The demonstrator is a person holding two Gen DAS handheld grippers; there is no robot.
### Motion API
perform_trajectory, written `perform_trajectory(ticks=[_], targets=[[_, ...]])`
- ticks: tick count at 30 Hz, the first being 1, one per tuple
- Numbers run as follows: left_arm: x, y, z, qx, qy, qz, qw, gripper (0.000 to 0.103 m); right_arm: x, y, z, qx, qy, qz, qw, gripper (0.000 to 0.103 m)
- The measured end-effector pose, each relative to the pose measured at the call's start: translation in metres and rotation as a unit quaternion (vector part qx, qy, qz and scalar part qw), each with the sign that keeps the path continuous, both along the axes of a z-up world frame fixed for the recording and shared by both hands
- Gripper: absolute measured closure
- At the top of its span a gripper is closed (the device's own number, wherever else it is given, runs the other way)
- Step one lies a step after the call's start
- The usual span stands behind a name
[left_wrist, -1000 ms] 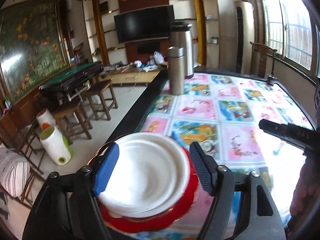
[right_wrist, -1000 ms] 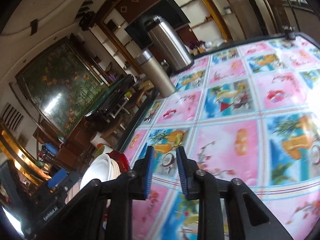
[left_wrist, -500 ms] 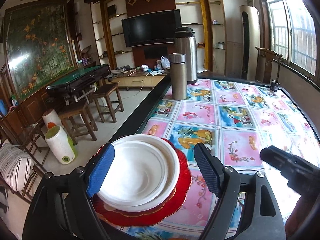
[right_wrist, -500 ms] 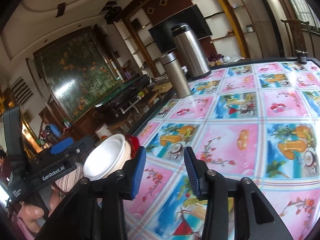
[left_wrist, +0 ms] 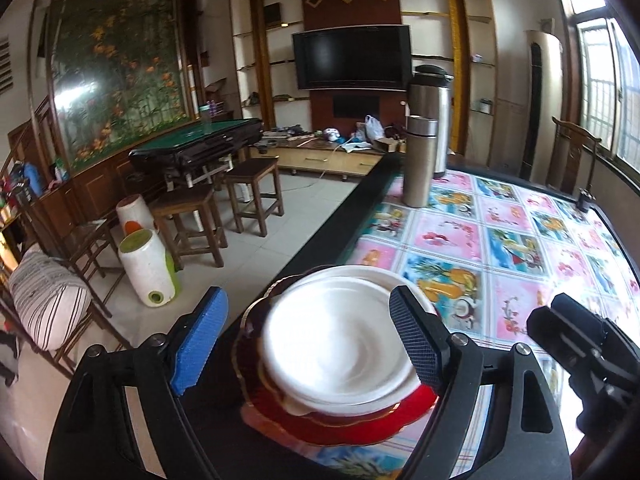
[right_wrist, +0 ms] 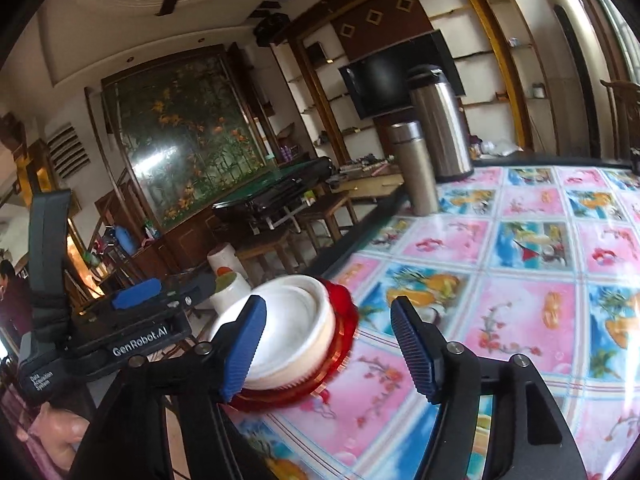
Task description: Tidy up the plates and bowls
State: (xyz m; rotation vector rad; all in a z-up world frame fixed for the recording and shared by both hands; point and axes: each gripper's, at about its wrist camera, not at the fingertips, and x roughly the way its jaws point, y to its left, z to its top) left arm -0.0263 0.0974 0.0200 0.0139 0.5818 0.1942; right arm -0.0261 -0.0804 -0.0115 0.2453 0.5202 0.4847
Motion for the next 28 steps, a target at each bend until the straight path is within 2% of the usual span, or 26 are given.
perform_trajectory(ticks=[6, 16, 28], targets=[[-0.004, 0.021, 0.002, -0.008, -0.006, 0.017, 0.9998, 0.018, 0.001, 0.021, 0.014, -0.004, -0.014, 0.018, 1.0, 0.036], [-0.011, 0.039, 0.003, -0.03, -0.013, 0.012, 0.9994, 0.017, -0.003, 0.053, 0.024, -0.027, -0.032, 0.049, 0.998, 0.036], [-0.013, 0.048, 0.0, -0.029, -0.02, 0.032, 0.9989, 0.017, 0.005, 0.063, 0.017, -0.033, -0.011, 0.051, 0.998, 0.036]])
